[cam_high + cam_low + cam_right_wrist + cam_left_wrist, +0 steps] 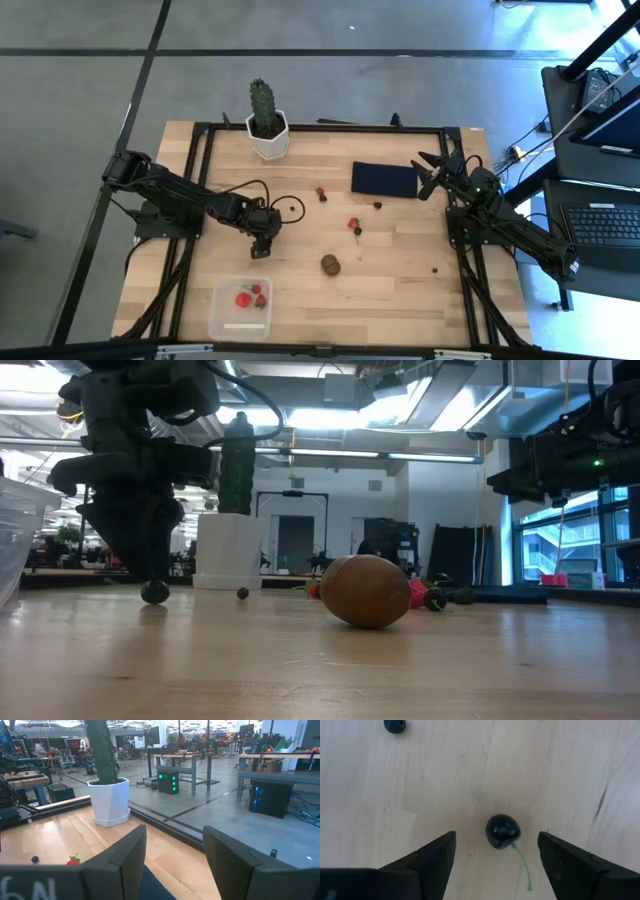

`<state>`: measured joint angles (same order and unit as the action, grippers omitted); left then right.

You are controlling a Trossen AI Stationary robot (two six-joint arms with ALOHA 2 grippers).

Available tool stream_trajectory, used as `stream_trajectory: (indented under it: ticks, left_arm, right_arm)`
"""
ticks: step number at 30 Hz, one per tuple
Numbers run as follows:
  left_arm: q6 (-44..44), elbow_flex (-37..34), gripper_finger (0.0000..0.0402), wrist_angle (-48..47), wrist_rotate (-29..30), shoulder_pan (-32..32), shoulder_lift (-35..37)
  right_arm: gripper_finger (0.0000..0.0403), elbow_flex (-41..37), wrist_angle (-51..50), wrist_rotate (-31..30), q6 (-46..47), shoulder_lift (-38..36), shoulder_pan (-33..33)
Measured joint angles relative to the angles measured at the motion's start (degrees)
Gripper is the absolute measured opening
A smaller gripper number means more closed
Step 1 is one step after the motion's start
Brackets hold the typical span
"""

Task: Pick and placing Produce into tupperware
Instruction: Put the black cherry in the transparent bin

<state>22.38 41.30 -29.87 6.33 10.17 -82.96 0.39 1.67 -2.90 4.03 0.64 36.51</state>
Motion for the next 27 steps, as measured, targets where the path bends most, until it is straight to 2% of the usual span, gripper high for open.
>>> stream_trajectory:
  ticks: [27]
  left_arm:
    - [5.8, 0.0, 0.0272, 0.0, 0.2, 2.1, 0.0]
  right_arm:
    - [0.0198, 0.0, 0.0, 0.0, 0.0, 0.0, 0.0]
